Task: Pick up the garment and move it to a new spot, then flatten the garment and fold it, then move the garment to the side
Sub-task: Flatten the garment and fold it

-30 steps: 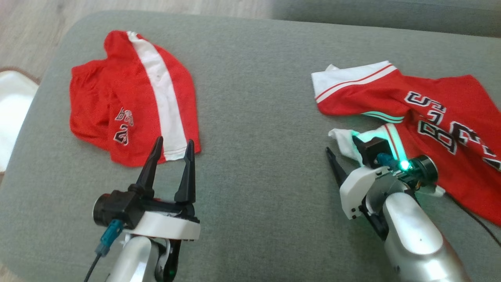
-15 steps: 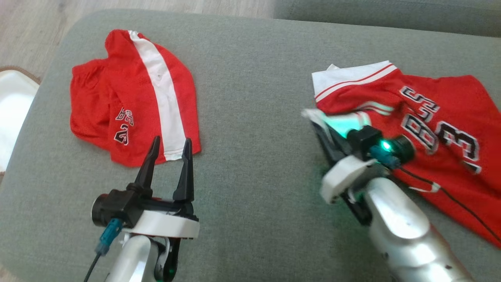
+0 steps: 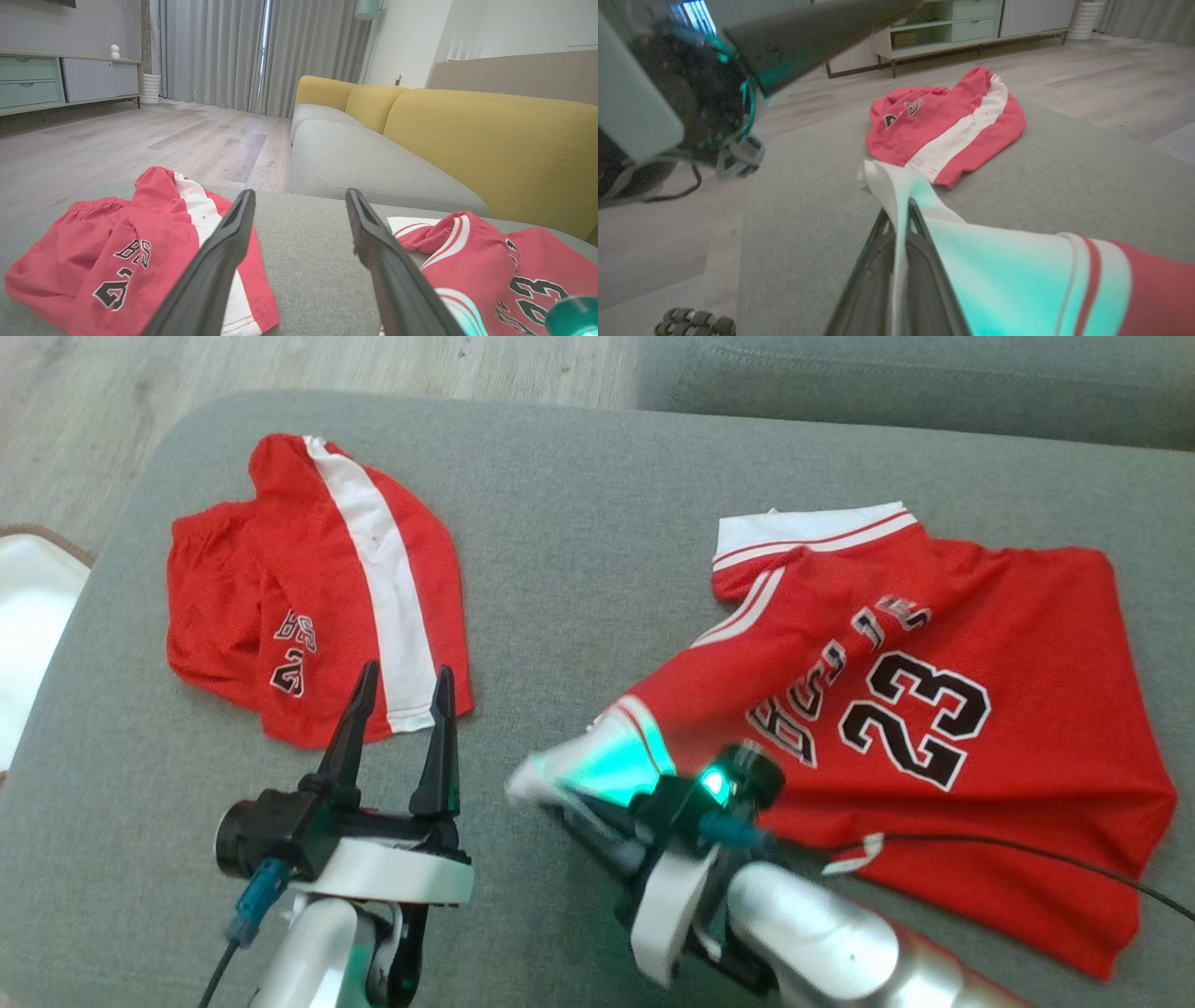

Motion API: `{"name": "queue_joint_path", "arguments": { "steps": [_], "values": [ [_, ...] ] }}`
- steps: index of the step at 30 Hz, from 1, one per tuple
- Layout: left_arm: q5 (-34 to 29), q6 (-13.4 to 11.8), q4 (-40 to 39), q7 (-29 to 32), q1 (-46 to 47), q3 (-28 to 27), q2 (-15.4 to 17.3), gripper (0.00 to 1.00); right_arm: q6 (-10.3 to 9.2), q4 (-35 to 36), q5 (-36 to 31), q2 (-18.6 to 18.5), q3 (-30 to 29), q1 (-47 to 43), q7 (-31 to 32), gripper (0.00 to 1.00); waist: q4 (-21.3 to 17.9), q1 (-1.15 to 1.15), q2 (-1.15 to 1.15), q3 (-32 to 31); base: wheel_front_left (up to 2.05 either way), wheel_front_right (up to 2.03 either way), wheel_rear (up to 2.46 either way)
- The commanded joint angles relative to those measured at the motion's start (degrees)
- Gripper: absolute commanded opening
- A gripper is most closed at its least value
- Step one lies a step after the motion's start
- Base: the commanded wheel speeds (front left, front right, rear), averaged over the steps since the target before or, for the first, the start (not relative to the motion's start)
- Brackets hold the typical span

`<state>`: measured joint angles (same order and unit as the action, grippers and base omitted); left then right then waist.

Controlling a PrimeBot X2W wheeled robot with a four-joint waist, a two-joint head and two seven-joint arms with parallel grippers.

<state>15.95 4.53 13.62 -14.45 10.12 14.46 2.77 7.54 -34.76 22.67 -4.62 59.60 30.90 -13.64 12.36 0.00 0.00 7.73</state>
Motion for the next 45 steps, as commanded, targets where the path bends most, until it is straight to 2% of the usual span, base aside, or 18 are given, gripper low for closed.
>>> {"name": "queue_joint_path", "arguments": {
  "steps": [1, 3, 6, 10, 13, 17, 20, 21, 25, 28, 34, 40, 45],
  "values": [
    [-0.4, -0.3, -1.7, -0.5, 0.8, -2.4, 0.1, 1.0, -0.05, 0.4, 1.5, 0.0, 2.6, 0.3, 0.4, 1.0, -0.3, 0.0, 0.0, -0.5, 0.0, 0.0, 0.0],
    [-0.5, -0.4, -1.7, -0.5, 0.4, -2.6, 0.1, 1.0, -0.05, -0.3, 4.1, -0.5, 4.4, 0.5, 0.4, 1.0, -0.6, 0.0, 0.0, -1.0, 0.0, 0.0, 0.0],
    [-0.6, -0.4, -1.8, -0.5, 0.1, -2.9, 0.1, 1.0, -0.05, -1.1, 6.5, -1.9, 3.6, 1.4, -0.2, 1.0, -1.4, 0.0, 0.0, -1.6, 0.0, 0.0, 0.0],
    [-0.9, -0.5, -2.1, -0.5, -0.5, -3.4, 0.1, 1.0, -0.05, -1.1, 6.9, -3.9, -2.5, 1.5, -1.0, 1.0, -2.9, 0.0, 0.0, -2.6, 0.0, 0.0, 0.0],
    [-0.7, -0.5, -2.8, -0.5, -1.1, -4.0, 0.1, 1.0, -0.05, 0.8, 5.5, -5.5, -10.5, 0.3, -1.3, 1.0, -4.5, 0.0, 0.0, -3.3, 0.0, 0.0, 0.0],
    [-0.7, -0.4, -3.9, -0.5, -1.8, -4.5, 0.1, 1.0, -0.05, 6.3, 0.2, -6.6, -25.6, -4.1, -1.3, 1.0, -6.7, 0.0, 0.0, -3.9, 0.0, 0.0, 0.0],
    [-0.7, -0.2, -4.7, -0.5, -2.0, -4.4, 0.1, 1.0, -0.05, 10.6, -4.8, -5.3, -36.7, -9.7, -1.3, 1.0, -8.0, 0.0, 0.0, -4.1, 0.0, 0.0, 0.0],
    [-0.7, -0.2, -4.7, -0.5, -2.0, -4.4, 0.1, 1.0, -0.05, 10.6, -4.8, -5.3, -36.7, -9.7, -1.3, 1.0, -8.0, 0.0, 0.0, -4.1, 0.0, 0.0, 0.0],
    [-0.6, 0.0, -5.6, -0.5, -2.1, -4.1, 0.1, 1.0, -0.05, 14.8, -10.7, -1.9, -45.6, -17.0, -1.3, 1.0, -9.5, 0.0, 0.0, -3.8, 0.0, 0.0, 0.0],
    [-0.6, 0.3, -6.0, -0.5, -2.0, -3.7, 0.1, 1.0, -0.05, 17.0, -13.2, -0.1, -48.9, -20.3, -1.3, 1.0, -10.3, 0.0, 0.0, -3.3, 0.0, 0.0, 0.0],
    [-0.7, 0.5, -6.6, -0.5, -1.3, -3.3, 0.1, 1.0, -0.05, 19.7, -15.7, 1.3, -51.1, -21.2, -1.3, 1.0, -10.3, 0.0, 0.0, -1.7, 0.0, 0.0, 0.0],
    [-0.5, 0.9, -6.9, -0.5, 0.8, -1.9, 0.1, 1.0, -0.05, 21.4, -18.3, 1.5, -52.7, -15.6, 1.2, 1.0, -7.5, 0.0, 0.0, 1.7, 0.0, 0.0, 0.0],
    [0.2, 1.1, -7.1, -0.5, 3.1, -0.4, 0.1, 1.0, -0.05, 20.0, -20.4, 0.6, -53.6, -6.3, 7.5, 1.0, -3.6, 0.0, 0.0, 6.0, 0.0, 0.0, 0.0]
  ]
}}
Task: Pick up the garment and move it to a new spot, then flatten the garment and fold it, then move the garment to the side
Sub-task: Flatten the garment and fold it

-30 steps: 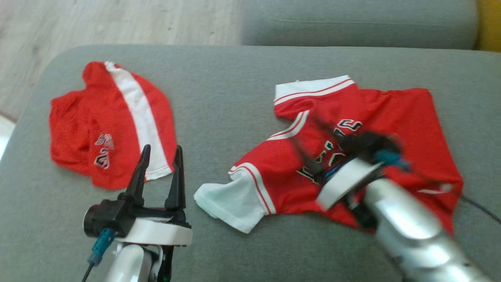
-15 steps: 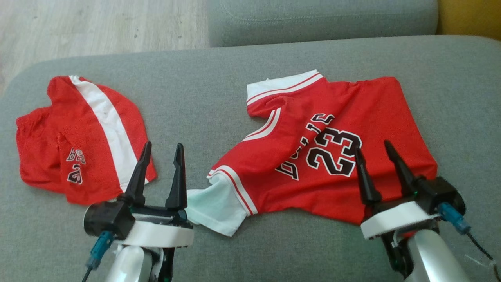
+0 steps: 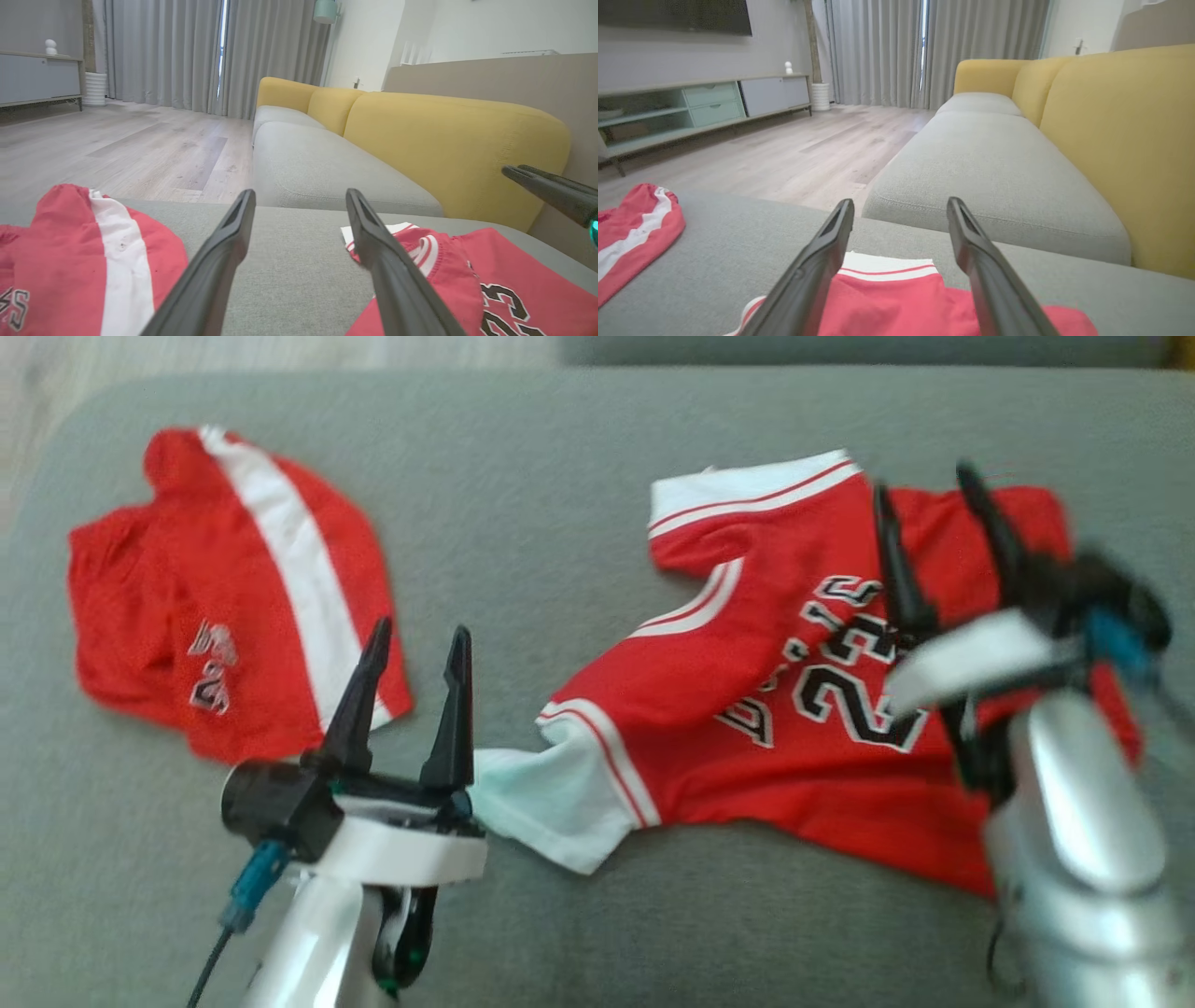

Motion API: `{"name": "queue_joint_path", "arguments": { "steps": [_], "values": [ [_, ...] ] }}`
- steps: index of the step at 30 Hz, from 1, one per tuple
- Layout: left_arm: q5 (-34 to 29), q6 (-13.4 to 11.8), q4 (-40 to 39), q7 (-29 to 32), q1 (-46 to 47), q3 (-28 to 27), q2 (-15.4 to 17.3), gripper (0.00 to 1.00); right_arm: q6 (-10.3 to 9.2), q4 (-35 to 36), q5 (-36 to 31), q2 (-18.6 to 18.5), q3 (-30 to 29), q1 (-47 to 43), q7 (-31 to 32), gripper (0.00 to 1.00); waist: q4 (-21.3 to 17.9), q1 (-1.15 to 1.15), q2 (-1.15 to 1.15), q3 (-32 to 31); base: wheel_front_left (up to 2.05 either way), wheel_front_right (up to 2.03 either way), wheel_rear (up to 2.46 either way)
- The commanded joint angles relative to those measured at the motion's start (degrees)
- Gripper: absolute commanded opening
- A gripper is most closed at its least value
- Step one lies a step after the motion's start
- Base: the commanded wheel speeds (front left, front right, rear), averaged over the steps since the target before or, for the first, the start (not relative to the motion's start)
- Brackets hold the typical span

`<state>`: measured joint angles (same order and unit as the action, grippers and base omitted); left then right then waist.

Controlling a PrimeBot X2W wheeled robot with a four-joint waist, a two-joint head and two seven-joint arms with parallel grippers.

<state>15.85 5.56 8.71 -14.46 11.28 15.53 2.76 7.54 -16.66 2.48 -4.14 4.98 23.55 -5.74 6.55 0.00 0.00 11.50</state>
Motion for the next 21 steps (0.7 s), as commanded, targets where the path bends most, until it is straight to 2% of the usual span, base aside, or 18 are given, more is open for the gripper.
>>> {"name": "queue_joint_path", "arguments": {
  "steps": [1, 7, 12, 18, 21],
  "values": [
    [0.8, 0.0, -2.1, -0.5, 2.9, -0.8, 0.1, 1.0, -0.05, -0.7, -0.7, -0.9, 0.9, 5.4, 3.3, 1.0, 3.9, 0.0, 0.0, 3.6, 0.0, 0.0, 0.0],
    [2.4, -0.3, -1.7, -0.5, 5.1, 1.4, 0.1, 1.0, -0.05, -13.9, 0.6, -4.8, 4.5, 17.1, 15.1, 1.0, 8.7, 0.0, 0.0, 6.7, 0.0, 0.0, 0.0],
    [3.8, -0.8, -1.6, -0.5, 6.0, 3.3, 0.1, 1.0, -0.05, -24.7, 3.9, -8.5, 10.4, 23.5, 21.7, 1.0, 11.9, 0.0, 0.0, 7.9, 0.0, 0.0, 0.0],
    [5.2, -1.6, -2.0, -0.5, 6.8, 5.0, 0.1, 1.0, -0.05, -34.2, 5.6, -13.3, 17.9, 27.9, 26.5, 1.0, 14.4, 0.0, 0.0, 9.4, 0.0, 0.0, 0.0],
    [5.6, -1.9, -2.1, -0.5, 7.0, 5.4, 0.1, 1.0, -0.05, -36.3, 6.4, -14.2, 19.9, 28.7, 27.3, 1.0, 14.8, 0.0, 0.0, 9.8, 0.0, 0.0, 0.0]
  ]
}}
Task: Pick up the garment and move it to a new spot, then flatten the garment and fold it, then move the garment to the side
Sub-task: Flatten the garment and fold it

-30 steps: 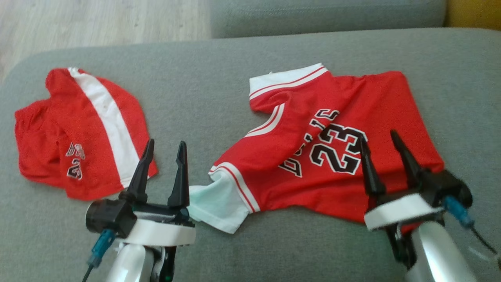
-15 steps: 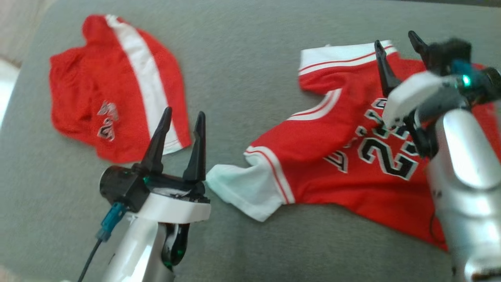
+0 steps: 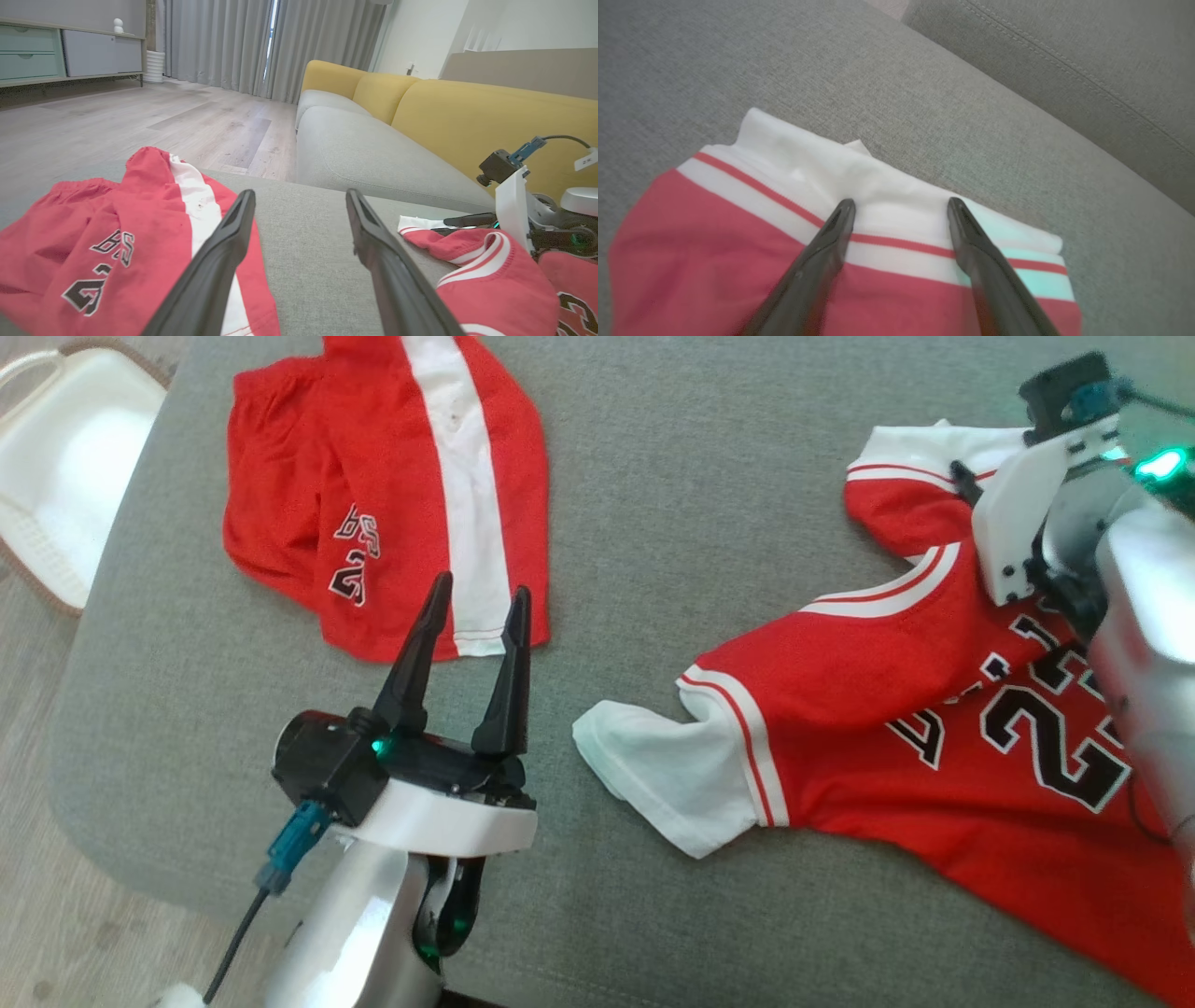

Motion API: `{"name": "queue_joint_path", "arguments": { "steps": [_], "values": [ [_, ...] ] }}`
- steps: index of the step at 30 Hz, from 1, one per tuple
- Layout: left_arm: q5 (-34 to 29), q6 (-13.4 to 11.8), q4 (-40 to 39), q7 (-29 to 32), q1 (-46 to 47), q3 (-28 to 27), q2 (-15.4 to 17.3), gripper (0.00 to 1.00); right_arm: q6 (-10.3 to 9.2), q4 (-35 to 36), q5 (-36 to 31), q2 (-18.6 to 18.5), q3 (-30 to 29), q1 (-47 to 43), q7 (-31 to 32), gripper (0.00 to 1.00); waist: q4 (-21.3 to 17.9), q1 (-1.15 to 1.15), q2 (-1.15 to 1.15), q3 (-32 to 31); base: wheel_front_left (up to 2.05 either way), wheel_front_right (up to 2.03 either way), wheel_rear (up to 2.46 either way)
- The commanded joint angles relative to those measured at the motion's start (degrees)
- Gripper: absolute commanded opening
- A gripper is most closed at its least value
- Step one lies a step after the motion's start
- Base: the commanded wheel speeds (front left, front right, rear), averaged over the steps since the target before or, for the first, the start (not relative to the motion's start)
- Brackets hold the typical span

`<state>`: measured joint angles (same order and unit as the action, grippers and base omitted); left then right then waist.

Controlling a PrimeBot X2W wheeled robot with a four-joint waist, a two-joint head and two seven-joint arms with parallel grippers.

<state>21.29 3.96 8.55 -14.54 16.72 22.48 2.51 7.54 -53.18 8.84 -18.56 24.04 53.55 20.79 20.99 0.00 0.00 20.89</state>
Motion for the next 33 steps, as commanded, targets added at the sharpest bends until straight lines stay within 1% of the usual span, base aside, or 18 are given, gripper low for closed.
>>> {"name": "queue_joint_path", "arguments": {
  "steps": [1, 2, 3, 5, 8, 13, 16, 20, 23, 25, 26, 27, 30, 33],
  "values": [
    [0.3, -0.4, -2.0, -0.5, 1.6, -1.5, 0.4, 1.0, -0.05, -0.7, 0.6, -0.1, 1.9, -1.0, 1.2, 1.0, 0.5, 0.0, 0.0, 0.5, 0.0, 0.0, 0.0],
    [0.4, -0.5, -2.0, -0.5, 1.7, -1.4, 0.4, 1.0, -0.05, -1.5, 1.2, -0.4, 2.7, -0.7, 1.6, 0.57, 0.6, 0.0, 0.0, 0.6, 0.0, 0.0, 0.0],
    [0.5, -0.5, -2.0, -0.5, 1.7, -1.4, 0.4, 1.0, -0.05, -2.1, 1.7, -0.7, 3.6, -0.3, 1.7, 0.0, 0.7, 0.0, 0.0, 0.7, 0.0, 0.0, 0.0],
    [0.6, -0.6, -2.0, -0.5, 1.7, -1.4, 0.4, 1.0, -0.05, -2.6, 3.1, -1.2, 4.9, 0.5, 1.2, 0.0, 0.8, 0.0, 0.0, 0.8, 0.0, 0.0, 0.0],
    [0.7, -0.7, -1.9, -0.5, 1.9, -1.4, 0.4, 1.0, -0.05, -2.7, 4.5, -2.1, 5.8, 2.3, -1.5, 0.0, 0.7, 0.0, 0.0, 1.0, 0.0, 0.0, 0.0],
    [0.8, -0.8, -2.1, -0.5, 2.3, -1.4, 0.4, 1.0, -0.05, -2.8, 4.0, -3.4, 3.6, 7.6, -10.1, 0.0, 0.7, 0.0, 0.0, 1.4, 0.0, 0.0, 0.0],
    [0.9, -0.7, -2.4, -0.5, 2.6, -1.4, 0.4, 1.0, -0.05, -4.0, 1.4, -4.1, 0.4, 12.2, -15.7, 0.0, 0.9, 0.0, 0.0, 1.9, 0.0, 0.0, 0.0],
    [1.2, -0.6, -2.6, -0.5, 3.1, -1.0, 0.4, 1.0, -0.05, -5.9, -4.4, -4.7, -4.5, 18.6, -22.2, 0.0, 1.8, 0.0, 0.0, 2.7, 0.0, 0.0, 0.0],
    [1.6, -0.6, -2.6, -0.5, 3.3, -0.9, 0.4, 1.0, -0.05, -7.5, -9.1, -4.7, -7.5, 22.2, -25.0, 0.0, 2.5, 0.0, 0.0, 3.1, 0.0, 0.0, 0.0],
    [1.7, -0.7, -2.6, -0.5, 3.2, -0.9, 0.4, 1.0, -0.05, -9.1, -12.3, -4.5, -8.7, 23.4, -24.8, 0.0, 2.9, 0.0, 0.0, 3.3, 0.0, 0.0, 0.0],
    [1.8, -0.7, -2.6, -0.5, 3.2, -1.0, 0.4, 1.0, -0.05, -9.8, -13.9, -4.4, -9.1, 23.7, -24.8, 0.81, 3.0, 0.0, 0.0, 3.3, 0.0, 0.0, 0.0],
    [1.8, -0.7, -2.6, -0.5, 3.1, -1.0, 0.4, 1.0, -0.05, -10.5, -15.1, -4.2, -9.8, 23.8, -24.5, 1.0, 3.1, 0.0, 0.0, 3.3, 0.0, 0.0, 0.0],
    [1.6, -1.1, -2.5, -0.5, 2.6, -1.4, 0.4, 1.0, -0.05, -12.1, -16.8, -2.5, -12.3, 22.8, -25.1, 1.0, 2.5, 0.0, 0.0, 2.7, 0.0, 0.0, 0.0],
    [0.9, -1.1, -2.3, -0.5, 2.2, -2.4, 0.4, 1.0, -0.05, -12.8, -17.8, -0.4, -14.5, 20.7, -27.4, 1.0, 0.9, 0.0, 0.0, 1.5, 0.0, 0.0, 0.0]
  ]
}}
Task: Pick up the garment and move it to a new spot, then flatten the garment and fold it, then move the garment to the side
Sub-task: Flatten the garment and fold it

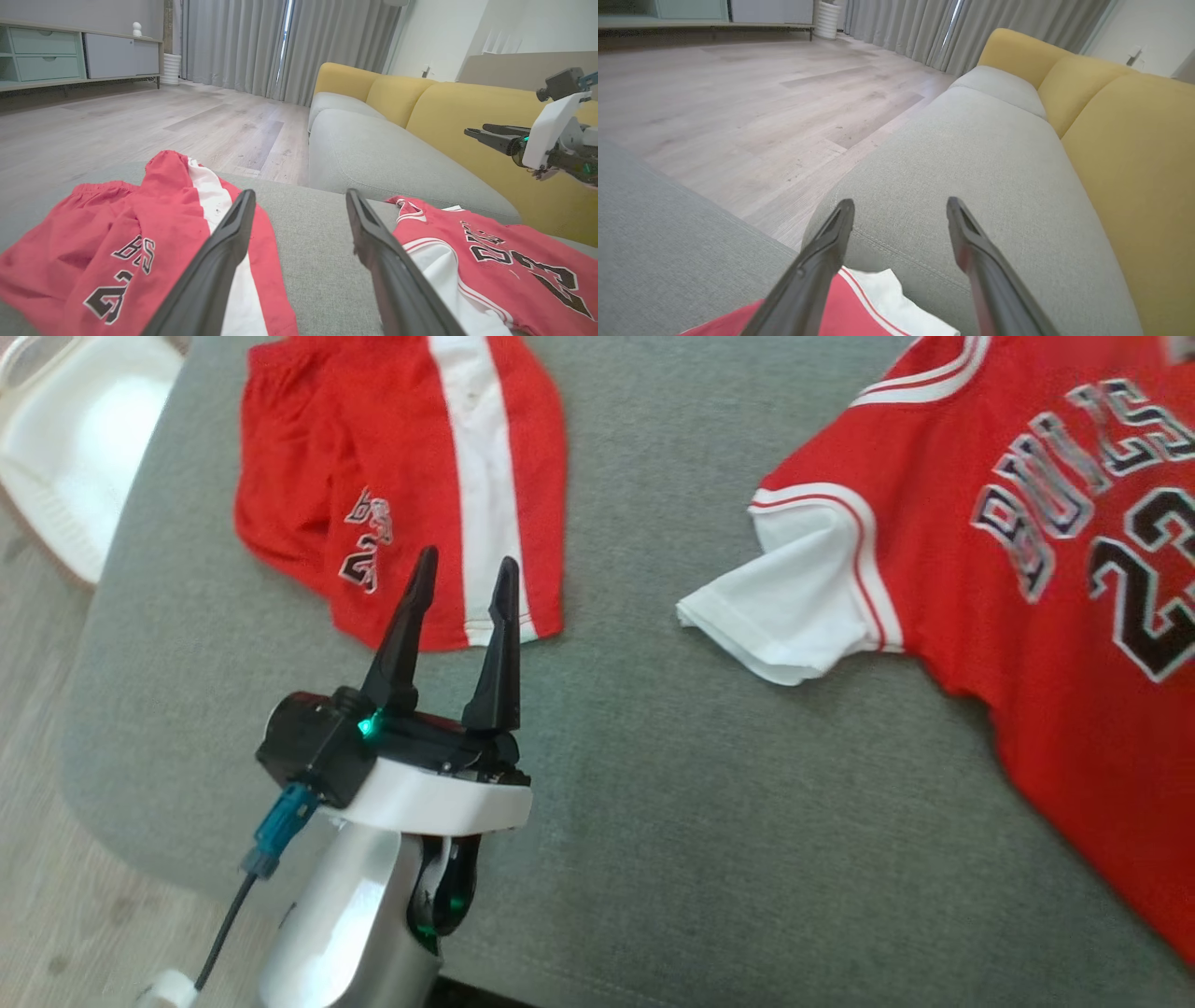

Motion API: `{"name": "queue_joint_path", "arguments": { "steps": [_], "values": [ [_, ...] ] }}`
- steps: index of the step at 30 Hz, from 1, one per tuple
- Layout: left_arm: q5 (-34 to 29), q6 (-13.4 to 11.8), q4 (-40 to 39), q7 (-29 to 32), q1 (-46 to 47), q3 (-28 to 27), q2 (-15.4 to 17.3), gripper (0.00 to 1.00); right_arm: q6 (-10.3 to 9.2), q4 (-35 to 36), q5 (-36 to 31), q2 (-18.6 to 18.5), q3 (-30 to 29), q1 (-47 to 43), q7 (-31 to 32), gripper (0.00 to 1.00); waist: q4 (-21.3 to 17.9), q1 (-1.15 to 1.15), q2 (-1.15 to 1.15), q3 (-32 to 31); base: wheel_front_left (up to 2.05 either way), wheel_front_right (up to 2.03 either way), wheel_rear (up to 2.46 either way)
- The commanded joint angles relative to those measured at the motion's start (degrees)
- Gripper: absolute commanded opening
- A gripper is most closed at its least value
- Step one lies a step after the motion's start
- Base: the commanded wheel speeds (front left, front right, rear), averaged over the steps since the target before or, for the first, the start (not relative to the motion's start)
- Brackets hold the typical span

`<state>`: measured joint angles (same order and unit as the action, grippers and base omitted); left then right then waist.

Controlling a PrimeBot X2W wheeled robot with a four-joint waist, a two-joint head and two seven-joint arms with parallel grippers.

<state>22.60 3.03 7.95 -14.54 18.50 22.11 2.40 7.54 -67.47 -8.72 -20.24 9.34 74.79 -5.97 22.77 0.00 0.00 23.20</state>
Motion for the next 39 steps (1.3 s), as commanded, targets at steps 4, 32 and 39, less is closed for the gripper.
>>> {"name": "queue_joint_path", "arguments": {
  "steps": [4, 32, 39],
  "values": [
    [-2.1, 0.1, -1.6, -0.5, -0.2, -4.3, 0.5, 1.0, -0.05, 1.8, 0.4, 5.5, -2.8, -4.7, -5.7, 1.0, -4.8, 0.0, 0.0, -3.5, 0.0, 0.0, 0.0],
    [-7.1, 2.1, 0.0, -0.5, -11.7, -12.8, 0.5, 1.0, -0.05, 49.2, 16.0, 17.4, -8.0, -67.4, -9.0, 1.0, -23.9, 0.0, 0.0, -20.3, 0.0, 0.0, 0.0],
    [-7.1, 2.1, 0.3, -0.5, -11.8, -11.9, 0.5, 1.0, -0.05, 49.6, 17.4, 17.4, -9.2, -69.3, -9.0, 1.0, -23.6, 0.0, 0.0, -19.4, 0.0, 0.0, 0.0]
  ]
}}
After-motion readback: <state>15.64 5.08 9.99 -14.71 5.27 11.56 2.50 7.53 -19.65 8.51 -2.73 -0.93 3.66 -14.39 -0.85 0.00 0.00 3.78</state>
